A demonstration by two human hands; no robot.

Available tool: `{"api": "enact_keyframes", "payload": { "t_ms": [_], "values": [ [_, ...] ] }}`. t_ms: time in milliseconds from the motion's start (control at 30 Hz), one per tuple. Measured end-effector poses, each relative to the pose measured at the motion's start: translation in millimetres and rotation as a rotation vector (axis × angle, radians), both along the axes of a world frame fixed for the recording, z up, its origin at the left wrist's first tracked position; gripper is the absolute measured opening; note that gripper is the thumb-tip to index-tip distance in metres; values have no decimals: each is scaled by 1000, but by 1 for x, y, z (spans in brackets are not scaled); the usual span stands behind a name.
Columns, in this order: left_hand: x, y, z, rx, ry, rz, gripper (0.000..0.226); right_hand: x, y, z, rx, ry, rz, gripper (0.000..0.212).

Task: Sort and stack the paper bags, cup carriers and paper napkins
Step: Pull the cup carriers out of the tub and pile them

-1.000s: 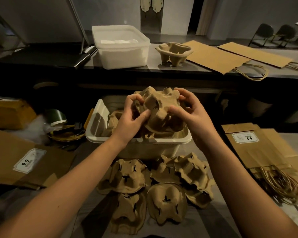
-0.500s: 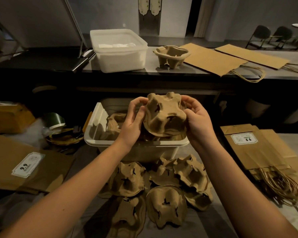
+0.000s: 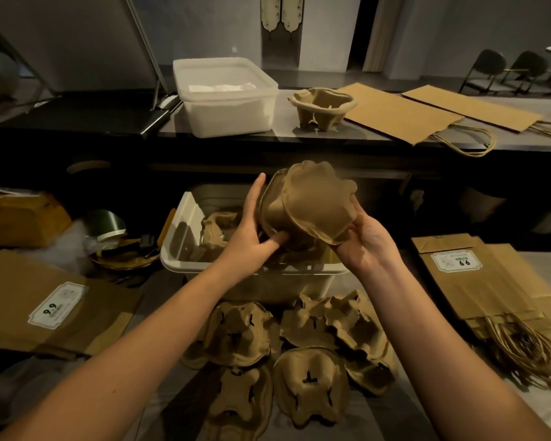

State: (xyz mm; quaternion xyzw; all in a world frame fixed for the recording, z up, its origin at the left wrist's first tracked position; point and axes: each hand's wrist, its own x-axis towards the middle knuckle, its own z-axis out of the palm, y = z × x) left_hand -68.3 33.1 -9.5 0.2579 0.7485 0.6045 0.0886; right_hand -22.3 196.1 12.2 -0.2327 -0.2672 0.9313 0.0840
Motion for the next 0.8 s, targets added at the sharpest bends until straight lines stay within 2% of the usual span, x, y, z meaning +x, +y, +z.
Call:
{"api": "enact_keyframes", "payload": {
  "t_ms": [133,233,300,400,467,567,667,800],
  "values": [
    [-10,-2,1,110,-69,149,78,3,20,0,73,13,-88,27],
    [-19,-6,0,256,-184,296,69,10,42,-5,288,-74,-188,32],
    [-24,-11,-1,364,-323,350,60,18,56,-14,399,-156,-242,30],
    [-25,-16,-1,501,-565,345,40,29,80,-35,398,-276,-293,26],
    [-21,-17,1,522,-646,339,27,35,96,-55,407,-360,-324,24],
    [-14,-16,6,554,-687,303,19,42,117,-90,501,-489,-319,25],
    [-4,-17,10,526,-649,269,18,49,128,-128,684,-563,-187,27],
    [1,-22,13,467,-629,237,19,53,128,-163,834,-724,-86,28]
  ]
}}
